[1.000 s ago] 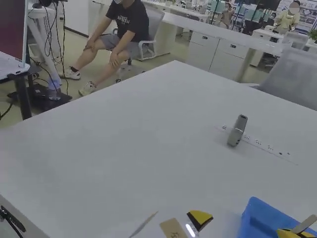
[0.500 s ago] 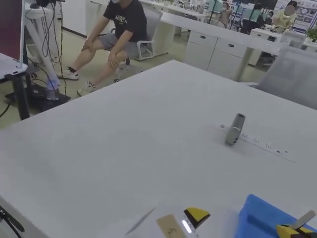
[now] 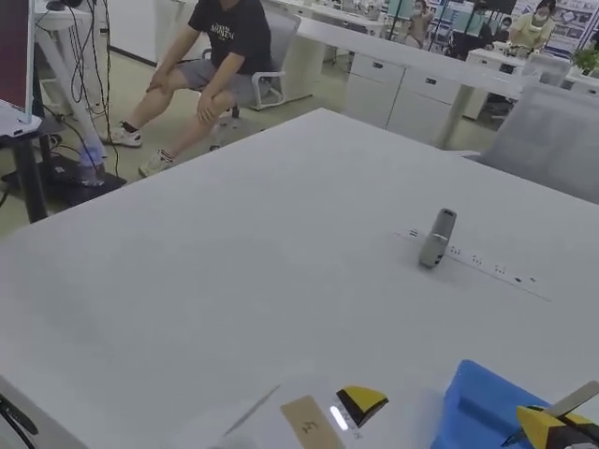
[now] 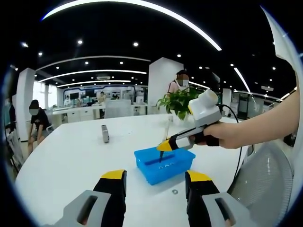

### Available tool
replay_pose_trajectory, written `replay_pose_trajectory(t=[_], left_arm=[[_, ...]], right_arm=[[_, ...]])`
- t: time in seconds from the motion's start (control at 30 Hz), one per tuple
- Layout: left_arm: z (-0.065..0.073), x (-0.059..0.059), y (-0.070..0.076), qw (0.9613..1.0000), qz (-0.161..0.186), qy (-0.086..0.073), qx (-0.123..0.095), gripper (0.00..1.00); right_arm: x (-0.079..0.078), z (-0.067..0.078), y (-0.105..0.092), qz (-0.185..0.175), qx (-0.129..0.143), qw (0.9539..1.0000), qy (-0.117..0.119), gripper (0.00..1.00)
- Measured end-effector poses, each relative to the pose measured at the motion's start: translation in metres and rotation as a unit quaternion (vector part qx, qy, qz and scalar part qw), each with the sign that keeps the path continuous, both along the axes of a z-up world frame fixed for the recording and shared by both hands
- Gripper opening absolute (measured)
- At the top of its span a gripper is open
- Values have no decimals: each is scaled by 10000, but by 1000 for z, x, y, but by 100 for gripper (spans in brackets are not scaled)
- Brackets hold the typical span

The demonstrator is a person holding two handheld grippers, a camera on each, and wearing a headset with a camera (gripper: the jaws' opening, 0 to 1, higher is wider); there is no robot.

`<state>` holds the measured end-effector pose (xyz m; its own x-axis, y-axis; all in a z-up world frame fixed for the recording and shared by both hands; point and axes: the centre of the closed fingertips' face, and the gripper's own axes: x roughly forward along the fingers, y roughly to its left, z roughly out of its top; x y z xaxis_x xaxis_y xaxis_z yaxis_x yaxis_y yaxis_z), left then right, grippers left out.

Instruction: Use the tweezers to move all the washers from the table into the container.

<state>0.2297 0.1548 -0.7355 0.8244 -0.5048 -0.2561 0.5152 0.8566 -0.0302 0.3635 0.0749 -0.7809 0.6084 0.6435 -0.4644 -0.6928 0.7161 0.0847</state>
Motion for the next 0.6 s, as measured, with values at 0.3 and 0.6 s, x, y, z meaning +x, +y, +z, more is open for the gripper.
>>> replay_pose_trajectory(t=[0.3,0.6], left_arm=[[0,0,-1,10000,-28,12,-4,48],[0,-1,-2,10000,-56,17,-37,48]], right_arm=[[-23,18,11,260,37,9996,-107,4],[-47,26,17,501,220,9985,-64,4]])
